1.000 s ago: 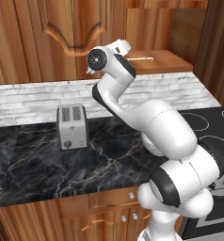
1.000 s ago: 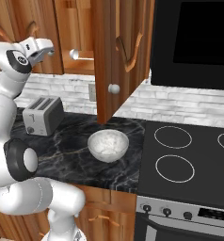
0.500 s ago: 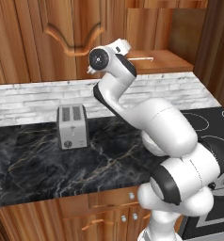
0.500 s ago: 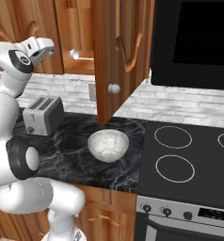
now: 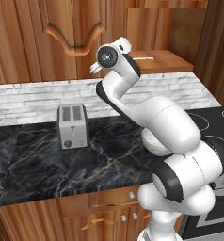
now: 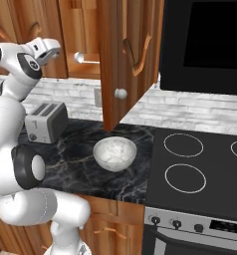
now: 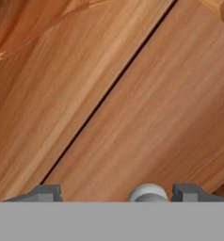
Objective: Open the cabinet and move the ladle to the pot. Then close the cabinet.
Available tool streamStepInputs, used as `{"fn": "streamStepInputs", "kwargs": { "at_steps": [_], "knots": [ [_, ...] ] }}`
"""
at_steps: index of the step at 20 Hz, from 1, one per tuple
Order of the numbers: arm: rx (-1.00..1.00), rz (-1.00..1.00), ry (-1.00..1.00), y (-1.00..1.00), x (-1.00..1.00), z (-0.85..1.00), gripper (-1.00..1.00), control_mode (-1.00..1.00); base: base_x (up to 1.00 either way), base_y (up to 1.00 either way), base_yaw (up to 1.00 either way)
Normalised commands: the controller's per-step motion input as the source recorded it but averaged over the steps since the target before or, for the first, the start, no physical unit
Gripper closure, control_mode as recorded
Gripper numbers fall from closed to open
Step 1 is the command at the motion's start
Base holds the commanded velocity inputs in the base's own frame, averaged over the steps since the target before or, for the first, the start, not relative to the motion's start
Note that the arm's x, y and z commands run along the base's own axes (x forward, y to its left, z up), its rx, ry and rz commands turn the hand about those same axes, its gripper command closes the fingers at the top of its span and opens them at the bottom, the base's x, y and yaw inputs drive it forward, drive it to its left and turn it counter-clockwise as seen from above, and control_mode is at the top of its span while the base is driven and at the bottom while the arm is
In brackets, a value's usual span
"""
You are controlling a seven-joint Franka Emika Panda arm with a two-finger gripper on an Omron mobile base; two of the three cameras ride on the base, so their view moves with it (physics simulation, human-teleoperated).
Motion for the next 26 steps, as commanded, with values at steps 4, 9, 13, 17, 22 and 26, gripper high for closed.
{"fn": "streamStepInputs", "kwargs": {
  "at_steps": [4,9,13,17,22,26],
  "knots": [
    [0.06,0.07,0.0,-0.26,1.0,-0.35,1.0,-1.0,0.0,0.0,0.0],
    [0.06,0.02,0.0,-0.28,1.0,-0.22,1.0,-1.0,0.0,0.0,0.0],
    [0.06,0.01,0.01,-0.15,0.87,-0.08,1.0,-1.0,0.0,0.0,0.0],
    [0.02,0.03,0.0,-0.27,0.75,-0.05,1.0,-1.0,0.0,0.0,0.0],
    [0.0,0.05,0.03,-0.52,0.46,-0.02,1.0,-1.0,0.0,0.0,0.0],
    [0.03,0.04,0.01,-0.52,0.16,0.01,1.0,-1.0,0.0,0.0,0.0]
  ]
}}
